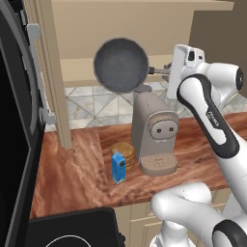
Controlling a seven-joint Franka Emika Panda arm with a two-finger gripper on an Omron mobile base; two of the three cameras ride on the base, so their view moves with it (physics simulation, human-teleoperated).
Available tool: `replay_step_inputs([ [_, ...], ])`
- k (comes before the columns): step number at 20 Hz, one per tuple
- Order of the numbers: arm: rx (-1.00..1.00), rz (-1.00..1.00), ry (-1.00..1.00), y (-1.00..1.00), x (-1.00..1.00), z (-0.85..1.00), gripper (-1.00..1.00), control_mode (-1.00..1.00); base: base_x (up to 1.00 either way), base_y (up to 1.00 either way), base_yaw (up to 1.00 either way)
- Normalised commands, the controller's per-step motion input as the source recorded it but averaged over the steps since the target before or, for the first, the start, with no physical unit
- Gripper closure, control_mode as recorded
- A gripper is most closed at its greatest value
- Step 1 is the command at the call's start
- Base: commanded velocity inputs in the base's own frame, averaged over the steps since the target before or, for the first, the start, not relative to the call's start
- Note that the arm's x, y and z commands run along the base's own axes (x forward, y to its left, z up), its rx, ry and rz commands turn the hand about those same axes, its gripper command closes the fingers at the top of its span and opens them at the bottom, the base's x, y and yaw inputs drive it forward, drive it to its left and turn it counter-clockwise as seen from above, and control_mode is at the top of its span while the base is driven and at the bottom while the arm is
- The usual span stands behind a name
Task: Pick the pan from the cabinet and place it on the stove. Then turn on the stove burner for the pan.
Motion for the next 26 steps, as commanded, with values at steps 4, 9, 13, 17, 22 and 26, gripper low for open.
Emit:
replay_step_inputs([
  [4, 0.0, 0.0, 0.0, 0.0, 0.0, 0.0, 1.0, -1.0, 0.0, 0.0, 0.0],
  [9, 0.0, 0.0, 0.0, 0.0, 0.0, 0.0, 1.0, -1.0, 0.0, 0.0, 0.0],
  [13, 0.0, 0.0, 0.0, 0.0, -0.04, 0.0, 1.0, -1.0, 0.0, 0.0, 0.0],
  [17, 0.0, -0.03, 0.02, 0.0, -0.23, -0.09, 1.0, -1.0, 0.0, 0.0, 0.0],
  [22, 0.0, -0.03, 0.0, -0.07, -0.31, -0.13, 1.0, -1.0, 0.0, 0.0, 0.0],
  [26, 0.0, -0.03, 0.0, 0.0, -0.22, -0.1, 1.0, -1.0, 0.0, 0.0, 0.0],
])
